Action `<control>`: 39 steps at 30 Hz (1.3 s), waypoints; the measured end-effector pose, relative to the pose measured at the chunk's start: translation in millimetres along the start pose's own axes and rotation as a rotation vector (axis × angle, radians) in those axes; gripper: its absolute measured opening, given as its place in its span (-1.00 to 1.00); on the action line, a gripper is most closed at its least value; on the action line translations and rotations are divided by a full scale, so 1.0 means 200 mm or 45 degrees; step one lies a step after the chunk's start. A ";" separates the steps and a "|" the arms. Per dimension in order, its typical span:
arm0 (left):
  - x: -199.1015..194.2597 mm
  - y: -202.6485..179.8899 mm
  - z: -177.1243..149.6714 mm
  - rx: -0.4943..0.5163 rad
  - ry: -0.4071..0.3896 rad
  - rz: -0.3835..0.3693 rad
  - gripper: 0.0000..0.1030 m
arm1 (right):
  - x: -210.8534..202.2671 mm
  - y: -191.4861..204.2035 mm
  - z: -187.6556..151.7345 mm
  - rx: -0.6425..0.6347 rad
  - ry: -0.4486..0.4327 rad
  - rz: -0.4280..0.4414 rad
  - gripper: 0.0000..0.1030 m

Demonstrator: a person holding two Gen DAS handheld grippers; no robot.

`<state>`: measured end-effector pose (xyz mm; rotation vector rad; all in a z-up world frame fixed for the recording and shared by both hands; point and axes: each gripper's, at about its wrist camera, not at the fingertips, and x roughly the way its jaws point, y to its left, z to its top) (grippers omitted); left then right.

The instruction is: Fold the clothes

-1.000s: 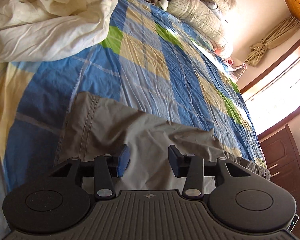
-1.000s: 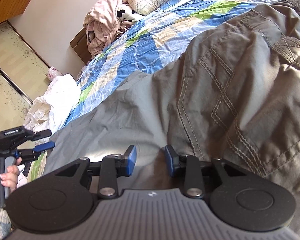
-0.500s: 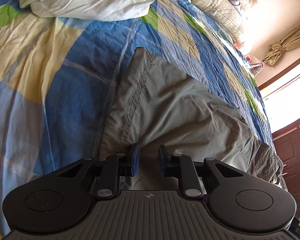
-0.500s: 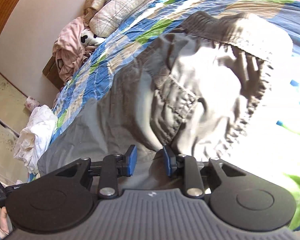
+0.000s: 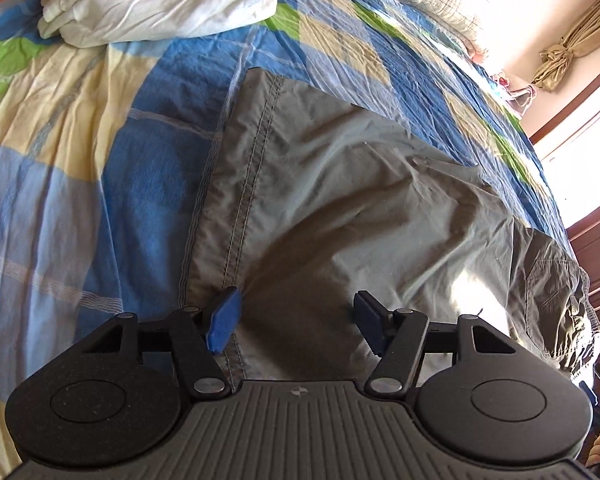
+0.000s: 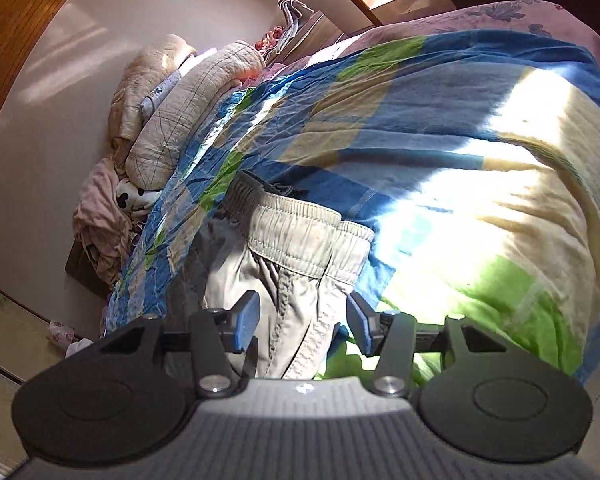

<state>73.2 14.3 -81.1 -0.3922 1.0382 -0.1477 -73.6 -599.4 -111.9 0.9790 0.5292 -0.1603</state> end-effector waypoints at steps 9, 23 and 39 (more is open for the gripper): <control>-0.04 -0.03 -0.02 -0.021 0.016 0.029 0.38 | 0.08 -0.06 0.06 0.031 0.009 0.053 0.35; 0.00 -0.02 -0.02 -0.087 0.031 0.042 0.41 | 0.22 -0.13 0.15 -0.009 0.013 0.222 0.42; 0.03 -0.04 -0.02 -0.086 0.033 0.067 0.49 | 0.35 -0.19 0.29 0.101 0.180 0.489 0.56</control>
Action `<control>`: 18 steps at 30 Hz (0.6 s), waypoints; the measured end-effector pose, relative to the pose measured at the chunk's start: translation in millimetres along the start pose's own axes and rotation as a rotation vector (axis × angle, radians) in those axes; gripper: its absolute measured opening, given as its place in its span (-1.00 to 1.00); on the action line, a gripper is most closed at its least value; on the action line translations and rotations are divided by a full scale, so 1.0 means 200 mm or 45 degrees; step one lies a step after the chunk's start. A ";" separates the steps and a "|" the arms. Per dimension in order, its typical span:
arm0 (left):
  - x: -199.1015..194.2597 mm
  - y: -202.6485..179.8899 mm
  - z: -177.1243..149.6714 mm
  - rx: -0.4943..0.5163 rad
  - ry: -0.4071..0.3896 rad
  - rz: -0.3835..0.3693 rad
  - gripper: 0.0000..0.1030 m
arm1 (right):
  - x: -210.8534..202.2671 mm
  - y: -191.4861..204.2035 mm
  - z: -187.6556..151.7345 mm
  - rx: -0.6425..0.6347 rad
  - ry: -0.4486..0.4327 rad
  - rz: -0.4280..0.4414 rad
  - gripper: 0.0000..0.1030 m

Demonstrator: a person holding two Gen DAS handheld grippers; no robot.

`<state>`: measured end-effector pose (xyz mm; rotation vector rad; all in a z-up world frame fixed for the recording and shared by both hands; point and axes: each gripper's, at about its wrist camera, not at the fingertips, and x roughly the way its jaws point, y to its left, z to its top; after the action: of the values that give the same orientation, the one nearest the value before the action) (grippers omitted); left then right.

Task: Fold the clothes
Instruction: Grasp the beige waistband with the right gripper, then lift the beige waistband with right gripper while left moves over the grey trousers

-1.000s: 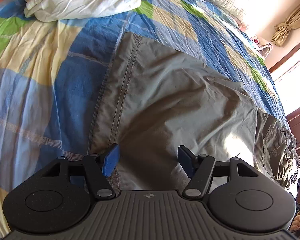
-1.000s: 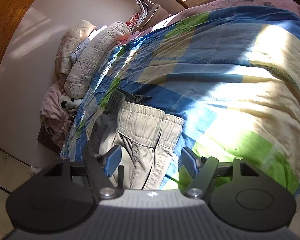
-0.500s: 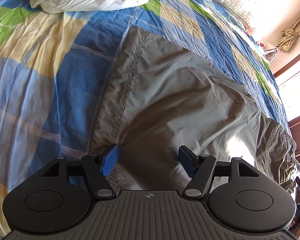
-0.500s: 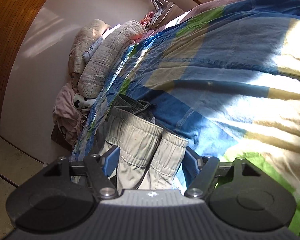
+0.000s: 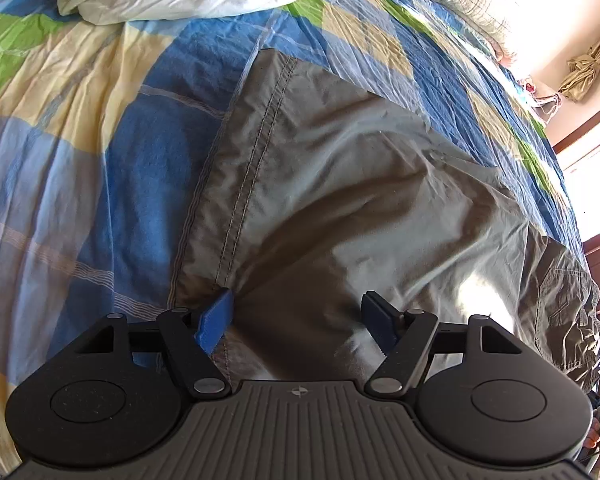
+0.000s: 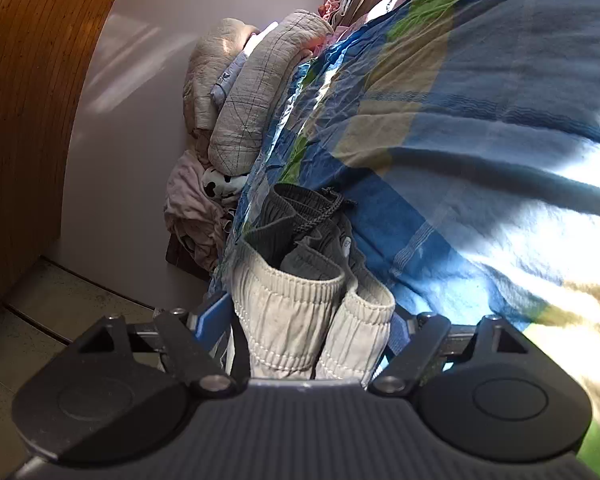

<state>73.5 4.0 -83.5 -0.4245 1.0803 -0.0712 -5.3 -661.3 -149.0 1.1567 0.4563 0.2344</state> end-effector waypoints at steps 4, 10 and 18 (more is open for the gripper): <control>0.00 0.01 0.00 -0.014 -0.006 -0.006 0.49 | 0.05 0.04 0.02 -0.051 0.069 -0.007 0.57; 0.00 0.01 0.00 -0.022 -0.009 -0.007 0.50 | 0.01 0.05 0.00 -0.050 0.104 -0.071 0.03; -0.02 0.03 0.00 -0.056 -0.022 -0.046 0.50 | 0.02 0.25 -0.03 -0.228 0.098 -0.284 -0.28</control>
<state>70.8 11.3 -82.4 -0.4835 1.0590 -0.0758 -1.5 -634.8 -106.9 0.9157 0.6151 0.1230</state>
